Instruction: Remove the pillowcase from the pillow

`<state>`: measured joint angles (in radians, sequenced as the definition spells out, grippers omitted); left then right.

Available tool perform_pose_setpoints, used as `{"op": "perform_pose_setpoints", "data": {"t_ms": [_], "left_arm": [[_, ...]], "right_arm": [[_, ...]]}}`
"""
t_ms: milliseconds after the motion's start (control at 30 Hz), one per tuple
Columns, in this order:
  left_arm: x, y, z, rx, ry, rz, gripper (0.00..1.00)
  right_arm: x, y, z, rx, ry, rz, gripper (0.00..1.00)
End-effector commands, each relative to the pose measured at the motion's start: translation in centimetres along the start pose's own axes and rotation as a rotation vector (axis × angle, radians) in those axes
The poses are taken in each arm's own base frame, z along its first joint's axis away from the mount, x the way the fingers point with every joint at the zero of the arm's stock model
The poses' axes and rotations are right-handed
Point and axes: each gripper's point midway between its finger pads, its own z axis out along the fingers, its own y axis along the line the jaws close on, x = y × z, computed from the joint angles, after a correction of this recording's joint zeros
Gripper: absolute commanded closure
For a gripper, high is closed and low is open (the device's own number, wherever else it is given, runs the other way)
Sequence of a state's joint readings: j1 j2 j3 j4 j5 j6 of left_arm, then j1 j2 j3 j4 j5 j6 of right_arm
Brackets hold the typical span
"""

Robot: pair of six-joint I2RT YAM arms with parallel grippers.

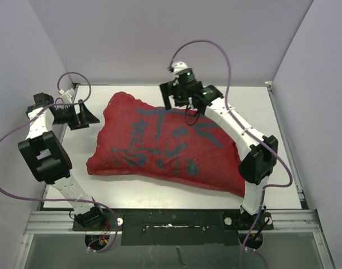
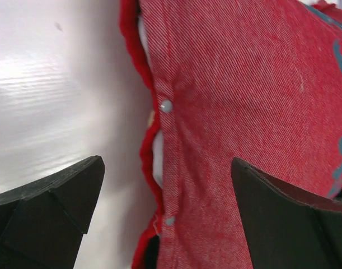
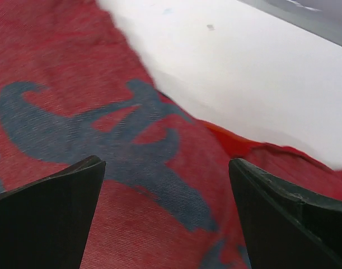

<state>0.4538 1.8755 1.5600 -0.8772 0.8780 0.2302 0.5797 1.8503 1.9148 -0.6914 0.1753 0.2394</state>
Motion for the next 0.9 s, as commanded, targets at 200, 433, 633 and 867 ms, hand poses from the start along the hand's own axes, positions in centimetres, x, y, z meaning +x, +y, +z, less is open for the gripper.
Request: {"op": "perform_pose_setpoints", "data": {"t_ms": [200,433,633,867], "left_arm": [[2.9,-3.4,1.3,0.286,-0.002,-0.122,0.02],[7.2,-5.5,5.0,0.289,0.112,-0.054,0.1],[3.7,-6.0,3.3,0.293,0.028,-0.029,0.02],[7.1,-8.5,5.6,0.413,0.147,-0.103,0.02]], "right_arm": [[7.4,3.8,1.7,-0.098,0.188,-0.114,0.11],[15.7,-2.8,0.5,-0.017,0.301,0.041,0.22],[19.3,-3.0,0.1,-0.027,0.307,0.076,0.25],[21.1,-0.2,1.1,-0.06,0.33,0.058,0.26]]}}
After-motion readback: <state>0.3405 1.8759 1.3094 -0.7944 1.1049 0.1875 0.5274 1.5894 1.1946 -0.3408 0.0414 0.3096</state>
